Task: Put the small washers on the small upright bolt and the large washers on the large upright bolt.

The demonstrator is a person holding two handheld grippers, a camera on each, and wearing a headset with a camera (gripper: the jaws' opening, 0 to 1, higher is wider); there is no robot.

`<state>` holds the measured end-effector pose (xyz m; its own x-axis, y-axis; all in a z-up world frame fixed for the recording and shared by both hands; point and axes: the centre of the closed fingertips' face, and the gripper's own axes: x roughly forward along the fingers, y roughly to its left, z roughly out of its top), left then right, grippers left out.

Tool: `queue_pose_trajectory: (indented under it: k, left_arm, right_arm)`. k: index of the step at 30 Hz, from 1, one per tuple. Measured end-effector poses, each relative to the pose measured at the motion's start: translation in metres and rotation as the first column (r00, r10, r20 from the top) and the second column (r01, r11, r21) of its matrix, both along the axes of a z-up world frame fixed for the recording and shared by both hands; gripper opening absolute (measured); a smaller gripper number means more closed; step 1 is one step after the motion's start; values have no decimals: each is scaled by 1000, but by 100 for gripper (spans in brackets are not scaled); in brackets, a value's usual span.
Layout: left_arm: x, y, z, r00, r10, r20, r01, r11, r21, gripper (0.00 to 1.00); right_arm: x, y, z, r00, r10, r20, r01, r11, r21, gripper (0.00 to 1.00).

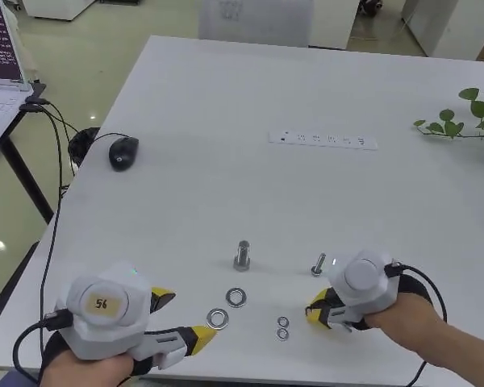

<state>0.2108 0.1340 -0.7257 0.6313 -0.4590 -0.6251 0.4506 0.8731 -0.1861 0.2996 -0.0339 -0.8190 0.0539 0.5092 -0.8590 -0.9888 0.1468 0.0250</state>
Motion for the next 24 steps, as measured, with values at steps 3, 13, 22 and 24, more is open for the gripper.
queue_pose_trajectory:
  k: [3,13,22,24]
  left_arm:
    - [0,0,0,1000,-1,-1,1,1000,-1,51]
    - [1,-3,0,1000,-13,-3,13,1000,4,51]
    - [0,-5,-2,1000,-20,-9,20,1000,8,51]
    - [0,-5,-1,1000,-22,-10,22,1000,8,51]
  right_arm:
    - [2,-3,2,1000,-11,6,11,1000,2,14]
    - [7,-13,2,999,-40,5,40,999,-2,14]
    - [3,-16,-1,1000,-28,-1,28,1000,-15,14]
    - [3,-17,-1,1000,-29,-2,29,999,-15,14]
